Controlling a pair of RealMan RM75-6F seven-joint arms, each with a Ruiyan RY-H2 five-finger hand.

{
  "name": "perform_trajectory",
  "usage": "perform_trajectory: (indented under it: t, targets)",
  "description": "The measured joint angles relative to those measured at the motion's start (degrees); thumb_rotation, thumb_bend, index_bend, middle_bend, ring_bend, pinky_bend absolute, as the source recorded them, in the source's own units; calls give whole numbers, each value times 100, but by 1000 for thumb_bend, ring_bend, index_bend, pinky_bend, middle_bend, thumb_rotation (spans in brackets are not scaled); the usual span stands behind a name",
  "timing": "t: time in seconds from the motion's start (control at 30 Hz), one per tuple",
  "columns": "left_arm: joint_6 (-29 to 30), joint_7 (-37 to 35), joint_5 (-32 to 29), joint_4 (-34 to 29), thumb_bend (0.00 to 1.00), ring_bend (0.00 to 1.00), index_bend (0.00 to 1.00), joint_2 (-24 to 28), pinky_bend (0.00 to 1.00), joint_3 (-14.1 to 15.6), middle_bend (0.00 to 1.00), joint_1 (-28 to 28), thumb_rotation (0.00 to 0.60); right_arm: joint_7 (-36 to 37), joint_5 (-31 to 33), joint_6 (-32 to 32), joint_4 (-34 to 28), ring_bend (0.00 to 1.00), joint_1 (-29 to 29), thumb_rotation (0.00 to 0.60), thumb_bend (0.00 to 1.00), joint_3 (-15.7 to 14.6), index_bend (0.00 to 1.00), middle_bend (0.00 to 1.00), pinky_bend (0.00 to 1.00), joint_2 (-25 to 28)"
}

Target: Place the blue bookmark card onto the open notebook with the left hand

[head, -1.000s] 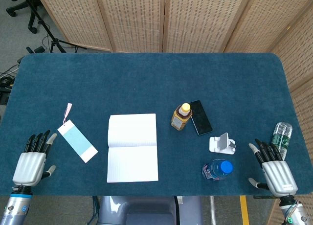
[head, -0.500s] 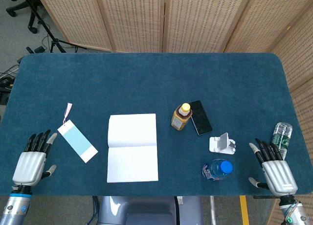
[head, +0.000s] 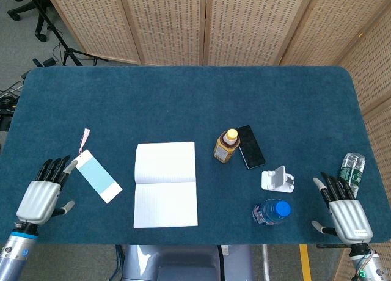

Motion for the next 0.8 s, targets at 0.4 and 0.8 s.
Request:
perform_trajectory:
  t: [0.4,0.8]
  targets:
    - [-498,-322,124,25,179,0,0,482,0,-29,0,-381,600,101,-102,191,58,0,-24,600,0,41,0,0,0,-31]
    - [-761,-356,194,273,201,0,0,449,0,107,0,-522,600,606,-644,1257,271,0,-359,600,0,99,0,0,0,-17]
